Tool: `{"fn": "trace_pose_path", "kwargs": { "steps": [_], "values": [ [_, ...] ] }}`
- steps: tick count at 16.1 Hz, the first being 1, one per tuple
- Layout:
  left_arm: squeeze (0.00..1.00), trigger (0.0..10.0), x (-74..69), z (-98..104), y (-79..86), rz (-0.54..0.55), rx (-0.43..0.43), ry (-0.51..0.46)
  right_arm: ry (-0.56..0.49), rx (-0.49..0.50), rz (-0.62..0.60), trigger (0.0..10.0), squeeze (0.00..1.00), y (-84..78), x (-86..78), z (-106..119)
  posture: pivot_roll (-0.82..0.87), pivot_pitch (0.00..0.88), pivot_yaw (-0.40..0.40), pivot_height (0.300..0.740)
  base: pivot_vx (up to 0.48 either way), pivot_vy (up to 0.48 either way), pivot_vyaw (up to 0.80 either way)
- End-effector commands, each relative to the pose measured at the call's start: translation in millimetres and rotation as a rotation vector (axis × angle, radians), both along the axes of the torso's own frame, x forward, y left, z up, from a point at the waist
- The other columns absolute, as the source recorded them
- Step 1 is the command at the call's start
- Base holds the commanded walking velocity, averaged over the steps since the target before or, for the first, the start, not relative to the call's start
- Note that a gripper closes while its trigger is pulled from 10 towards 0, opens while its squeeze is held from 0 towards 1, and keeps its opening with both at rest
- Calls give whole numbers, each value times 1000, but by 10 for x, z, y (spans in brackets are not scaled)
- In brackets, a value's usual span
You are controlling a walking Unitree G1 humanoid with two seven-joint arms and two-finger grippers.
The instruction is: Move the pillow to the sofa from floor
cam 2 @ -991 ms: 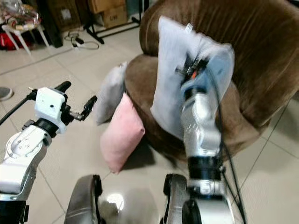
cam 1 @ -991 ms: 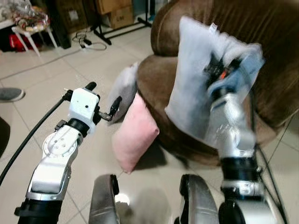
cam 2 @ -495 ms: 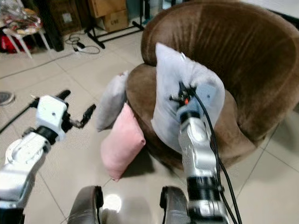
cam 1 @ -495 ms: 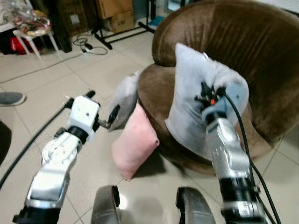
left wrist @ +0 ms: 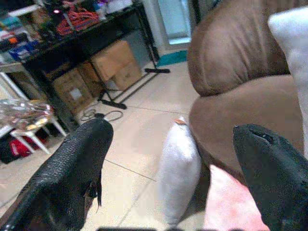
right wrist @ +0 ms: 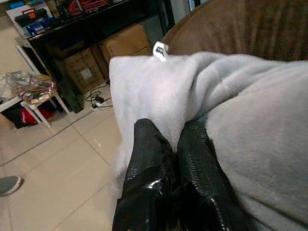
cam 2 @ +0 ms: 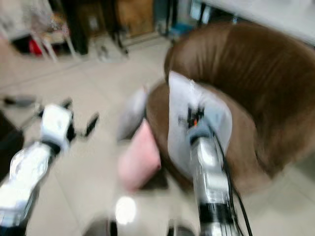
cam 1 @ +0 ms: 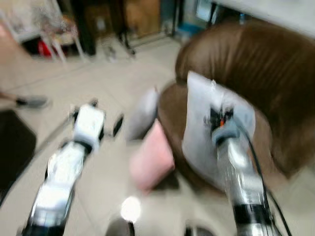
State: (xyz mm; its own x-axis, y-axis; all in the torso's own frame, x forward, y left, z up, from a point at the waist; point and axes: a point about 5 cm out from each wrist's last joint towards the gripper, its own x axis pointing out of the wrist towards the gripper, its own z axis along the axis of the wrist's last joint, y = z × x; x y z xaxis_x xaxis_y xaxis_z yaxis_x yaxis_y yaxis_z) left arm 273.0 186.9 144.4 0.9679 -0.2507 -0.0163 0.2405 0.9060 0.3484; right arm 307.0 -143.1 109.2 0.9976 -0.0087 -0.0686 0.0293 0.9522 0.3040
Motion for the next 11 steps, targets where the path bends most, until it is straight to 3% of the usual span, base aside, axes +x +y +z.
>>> {"fn": "trace_pose_path", "kwargs": {
  "steps": [1, 9, 11],
  "values": [
    [0, 10000, 26, -16, 22, 23, 4, 10, -16, 12, -6, 10000, 0, -10, -4, 41, -13, 0, 5, 740, 0, 0, 0],
    [0, 10000, 101, -13, -35, 3, 7, -6, -57, 35, -15, 10000, 0, -54, -68, 178, -78, 0, 68, 740, 0, 0, 0],
    [0, 10000, 126, 2, -64, -5, 5, -11, -51, 30, -27, 10000, 0, -75, -126, 173, -85, 0, 78, 740, 0, -341, 0]
  ]
}}
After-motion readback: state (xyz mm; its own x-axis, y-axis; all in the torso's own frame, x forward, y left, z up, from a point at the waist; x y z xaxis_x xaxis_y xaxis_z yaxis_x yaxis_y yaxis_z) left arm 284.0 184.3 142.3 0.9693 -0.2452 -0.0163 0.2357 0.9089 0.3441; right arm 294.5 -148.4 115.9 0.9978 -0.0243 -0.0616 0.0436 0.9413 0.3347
